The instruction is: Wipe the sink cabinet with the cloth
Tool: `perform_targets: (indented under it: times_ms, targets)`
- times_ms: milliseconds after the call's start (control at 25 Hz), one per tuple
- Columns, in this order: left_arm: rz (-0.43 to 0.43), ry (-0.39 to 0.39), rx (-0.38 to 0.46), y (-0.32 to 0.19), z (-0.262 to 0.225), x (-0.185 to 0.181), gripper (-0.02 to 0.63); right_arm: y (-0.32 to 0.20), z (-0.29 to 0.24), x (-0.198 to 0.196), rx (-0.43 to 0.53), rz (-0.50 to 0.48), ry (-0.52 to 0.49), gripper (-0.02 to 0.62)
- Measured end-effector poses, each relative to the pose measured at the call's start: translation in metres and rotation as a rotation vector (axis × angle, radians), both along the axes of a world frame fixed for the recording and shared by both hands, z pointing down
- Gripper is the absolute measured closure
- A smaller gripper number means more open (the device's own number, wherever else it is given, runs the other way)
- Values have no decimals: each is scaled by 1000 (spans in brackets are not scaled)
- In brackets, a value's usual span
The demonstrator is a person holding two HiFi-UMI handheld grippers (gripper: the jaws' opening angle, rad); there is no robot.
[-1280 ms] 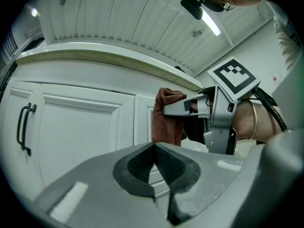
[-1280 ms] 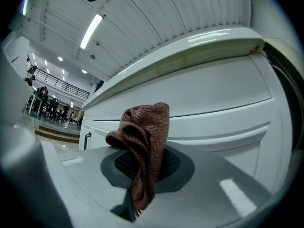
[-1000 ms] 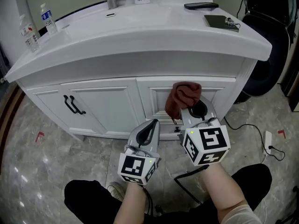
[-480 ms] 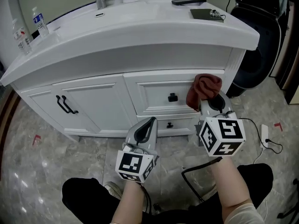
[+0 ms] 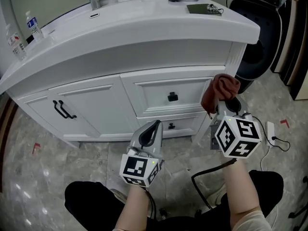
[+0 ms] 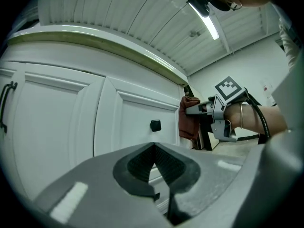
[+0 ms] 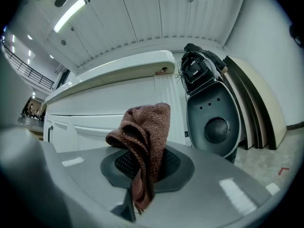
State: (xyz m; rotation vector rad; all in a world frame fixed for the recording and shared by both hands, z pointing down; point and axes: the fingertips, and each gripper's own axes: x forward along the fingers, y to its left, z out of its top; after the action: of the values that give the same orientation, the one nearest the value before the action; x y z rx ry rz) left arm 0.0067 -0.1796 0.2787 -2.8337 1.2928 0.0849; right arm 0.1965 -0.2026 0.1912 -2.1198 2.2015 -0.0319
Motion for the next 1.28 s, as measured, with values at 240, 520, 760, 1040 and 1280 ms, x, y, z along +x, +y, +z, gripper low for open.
perform_targets:
  times_ms: [240,520,760,1040,1280]
  targets:
    - [-39,18,-19,-5,7,-24,606,0,27,-88,-25,-177,7,518]
    - [-144,29,-21,-9,11,-77,606,-13,56,-192,-65,-367,30,518]
    - [-192,17,-45,-10,24,-106,606,-35,66,-245,-103,-453,53,518]
    - [-188,33,-49,-13,26,-106,606,-43,70,-234,-109,-411,83,518]
    - [-157,38,-44,-13,26,-92,606,-47,74,-196,-128,-326,96,518]
